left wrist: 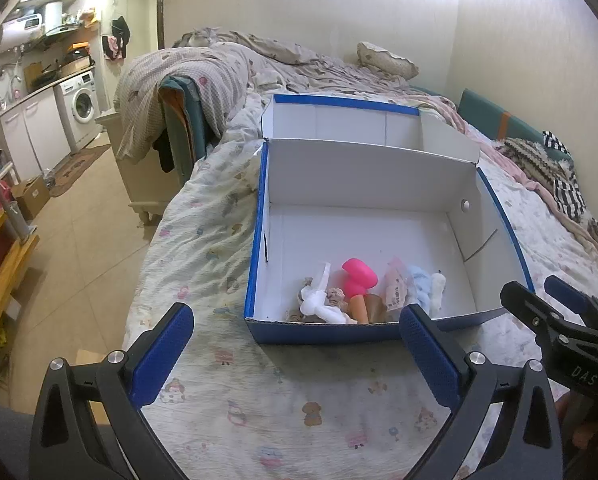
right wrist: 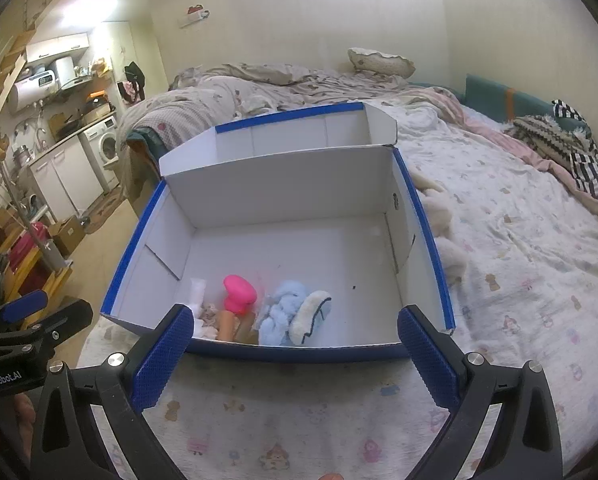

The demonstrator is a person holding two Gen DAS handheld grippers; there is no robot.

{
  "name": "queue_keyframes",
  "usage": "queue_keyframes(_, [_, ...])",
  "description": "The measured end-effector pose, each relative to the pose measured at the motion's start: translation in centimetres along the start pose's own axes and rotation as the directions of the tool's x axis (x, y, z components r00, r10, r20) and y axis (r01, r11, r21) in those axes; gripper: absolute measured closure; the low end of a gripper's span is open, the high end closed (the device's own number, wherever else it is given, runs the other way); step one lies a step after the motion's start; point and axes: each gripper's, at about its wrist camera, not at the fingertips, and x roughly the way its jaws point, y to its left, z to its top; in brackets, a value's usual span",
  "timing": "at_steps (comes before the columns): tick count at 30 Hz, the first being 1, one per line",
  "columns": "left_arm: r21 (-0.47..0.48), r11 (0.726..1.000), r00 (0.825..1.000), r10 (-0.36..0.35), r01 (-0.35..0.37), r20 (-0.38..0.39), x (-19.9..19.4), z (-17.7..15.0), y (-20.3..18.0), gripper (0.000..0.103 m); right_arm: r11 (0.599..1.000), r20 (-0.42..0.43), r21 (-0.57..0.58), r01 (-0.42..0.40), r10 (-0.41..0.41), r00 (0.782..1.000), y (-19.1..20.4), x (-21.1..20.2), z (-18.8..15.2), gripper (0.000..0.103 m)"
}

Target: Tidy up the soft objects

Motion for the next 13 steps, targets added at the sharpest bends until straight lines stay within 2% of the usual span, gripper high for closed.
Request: queue_keyframes(13, [-0.001, 1.000, 1.000, -0.015, 0.015, -0.001, 0.04, -0.13, -0.12, 0.000, 1.000, 0.001, -0.001, 0.000, 0.000, 1.000, 0.09, -0.02, 0.00, 0.000])
